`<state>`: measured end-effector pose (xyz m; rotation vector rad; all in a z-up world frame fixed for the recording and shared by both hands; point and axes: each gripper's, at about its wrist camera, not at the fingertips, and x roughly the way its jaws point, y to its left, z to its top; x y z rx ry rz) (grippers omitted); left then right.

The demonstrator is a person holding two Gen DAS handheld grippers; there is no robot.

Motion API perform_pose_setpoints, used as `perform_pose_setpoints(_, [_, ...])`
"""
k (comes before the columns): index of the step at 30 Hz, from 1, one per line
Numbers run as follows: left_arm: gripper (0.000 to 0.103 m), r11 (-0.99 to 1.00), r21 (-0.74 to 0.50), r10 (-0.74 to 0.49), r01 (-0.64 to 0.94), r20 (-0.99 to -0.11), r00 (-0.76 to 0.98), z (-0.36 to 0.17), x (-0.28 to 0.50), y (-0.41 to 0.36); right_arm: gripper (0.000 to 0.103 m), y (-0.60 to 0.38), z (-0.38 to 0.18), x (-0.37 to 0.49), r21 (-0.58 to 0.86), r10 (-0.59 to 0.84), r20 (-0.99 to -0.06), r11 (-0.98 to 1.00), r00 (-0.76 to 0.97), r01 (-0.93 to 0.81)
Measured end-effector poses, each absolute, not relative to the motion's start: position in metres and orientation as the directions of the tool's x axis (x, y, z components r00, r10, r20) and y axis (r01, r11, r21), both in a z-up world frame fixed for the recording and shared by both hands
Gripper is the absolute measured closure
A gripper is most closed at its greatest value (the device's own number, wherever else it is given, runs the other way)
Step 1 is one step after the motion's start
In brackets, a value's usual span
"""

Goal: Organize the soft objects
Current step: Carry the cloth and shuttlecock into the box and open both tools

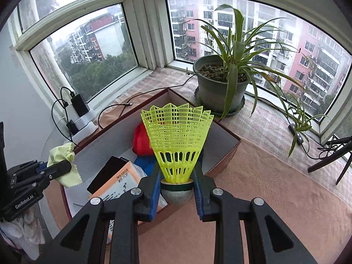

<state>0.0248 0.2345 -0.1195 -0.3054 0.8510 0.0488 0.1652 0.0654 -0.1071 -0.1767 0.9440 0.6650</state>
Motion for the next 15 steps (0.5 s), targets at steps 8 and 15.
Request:
perform_pose_setpoints(8, [0.090, 0.960, -0.254, -0.125, -0.116, -0.763, 0.634, -0.125, 0.038, 0.239, 0.079, 0.089, -0.123, 0.185, 0.144, 0.409, -0.832, 0.813, 0.376, -0.564])
perform_pose_setpoints(15, [0.067, 0.962, -0.250, -0.126, -0.111, -0.765, 0.632, -0.124, 0.041, 0.243, 0.054, 0.094, -0.122, 0.189, 0.124, 0.389, -0.831, 0.827, 0.398, -0.549])
